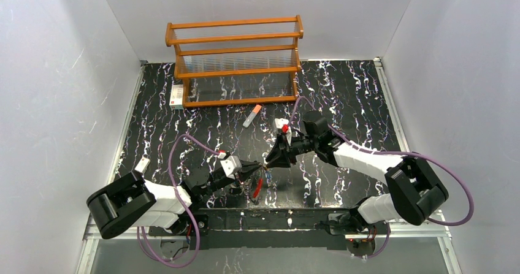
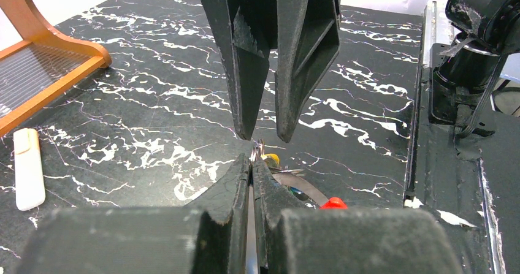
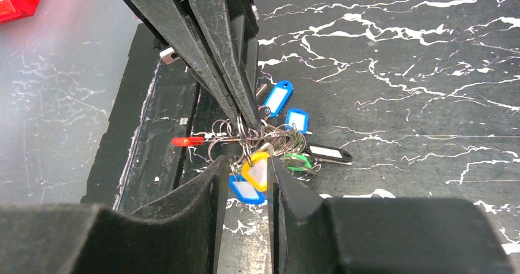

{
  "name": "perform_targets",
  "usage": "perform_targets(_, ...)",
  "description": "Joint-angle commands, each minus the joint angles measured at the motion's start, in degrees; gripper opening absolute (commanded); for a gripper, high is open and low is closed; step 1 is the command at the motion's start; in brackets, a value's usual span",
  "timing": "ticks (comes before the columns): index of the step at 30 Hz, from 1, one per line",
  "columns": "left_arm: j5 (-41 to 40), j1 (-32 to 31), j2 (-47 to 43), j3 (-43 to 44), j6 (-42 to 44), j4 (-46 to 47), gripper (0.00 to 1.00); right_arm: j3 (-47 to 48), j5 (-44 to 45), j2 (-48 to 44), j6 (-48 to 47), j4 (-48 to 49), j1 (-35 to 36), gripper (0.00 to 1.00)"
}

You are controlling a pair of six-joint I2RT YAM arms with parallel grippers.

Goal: Put the keys on the keyring

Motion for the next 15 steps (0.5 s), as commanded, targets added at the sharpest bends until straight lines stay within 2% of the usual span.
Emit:
perform_targets(1,-0.91,-0.17,-1.15,-0.21,-0.01,3.78,0.0,2.05,-2.41,1.18,2.16,4.41,-0.13,0.37)
perform_targets(5,-0.75,-0.15,-1.07,-0.19,-0.11,3.78,0.0,1.91,-2.83,2.14,3.54,6.35,0.1,0.36)
perform_targets(7,-0.75,-0.13,-1.07,-0.15,-0.06,3.78,0.0,2.2,-2.86,2.68,3.69,6.73,0.35,0.33)
perform_targets(11,-0.75,-0.18,-1.03,-0.29,-0.1,3.78,0.0,2.47,-2.26,3.69,3.69,6.55,0.4,0.21)
perform_targets(14,-0.81,-0.15,-1.05,-0.31,-0.11,3.78,0.0,2.45,-1.7,3.83,2.89,5.57,0.44,0.09)
perform_targets(15,-0.87,-0.18,-1.18,-0.31,-0.09,3.82,0.0,2.55,-1.59,3.88,2.41,4.84,0.41,0.02)
